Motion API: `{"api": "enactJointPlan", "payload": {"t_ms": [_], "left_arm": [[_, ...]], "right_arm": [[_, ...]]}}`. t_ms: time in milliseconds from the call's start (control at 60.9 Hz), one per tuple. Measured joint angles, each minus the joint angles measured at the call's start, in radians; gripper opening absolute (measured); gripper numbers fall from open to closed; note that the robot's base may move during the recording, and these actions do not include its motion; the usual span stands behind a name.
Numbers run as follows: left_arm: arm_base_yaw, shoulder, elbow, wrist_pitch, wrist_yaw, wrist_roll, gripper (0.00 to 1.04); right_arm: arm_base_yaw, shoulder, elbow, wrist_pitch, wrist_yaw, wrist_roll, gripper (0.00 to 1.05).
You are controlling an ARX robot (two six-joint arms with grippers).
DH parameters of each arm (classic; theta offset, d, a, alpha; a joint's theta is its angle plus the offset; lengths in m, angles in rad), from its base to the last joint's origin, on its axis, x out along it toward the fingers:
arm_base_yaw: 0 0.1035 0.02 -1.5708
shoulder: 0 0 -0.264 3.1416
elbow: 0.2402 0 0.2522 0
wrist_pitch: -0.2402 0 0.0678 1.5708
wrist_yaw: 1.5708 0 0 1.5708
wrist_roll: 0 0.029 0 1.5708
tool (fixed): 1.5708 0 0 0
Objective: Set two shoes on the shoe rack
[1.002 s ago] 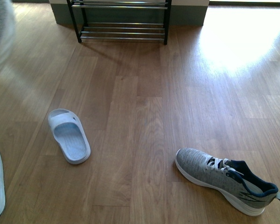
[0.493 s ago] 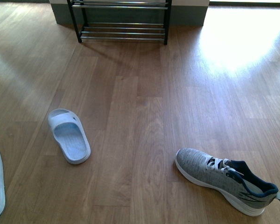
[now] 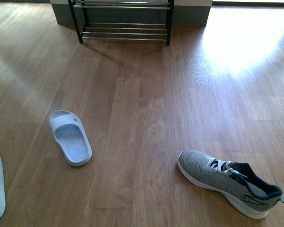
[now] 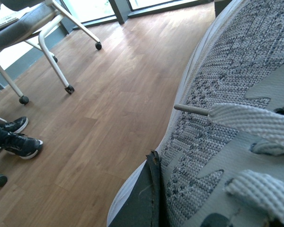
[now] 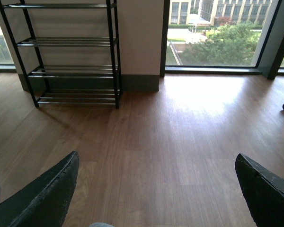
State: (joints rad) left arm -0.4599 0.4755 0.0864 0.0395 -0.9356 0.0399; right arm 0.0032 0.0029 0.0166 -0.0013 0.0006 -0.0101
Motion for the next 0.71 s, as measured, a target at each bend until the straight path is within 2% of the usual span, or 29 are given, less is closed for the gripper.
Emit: {"api": "enactJointPlan", "payload": {"t_ms": [706], "left_arm": [[-0.018, 0.016, -0.002, 0.006, -0.014, 0.043, 0.02]], "right_arm": [[0.000, 0.000, 0.000, 0.000, 0.000, 0.000, 0.96]]}}
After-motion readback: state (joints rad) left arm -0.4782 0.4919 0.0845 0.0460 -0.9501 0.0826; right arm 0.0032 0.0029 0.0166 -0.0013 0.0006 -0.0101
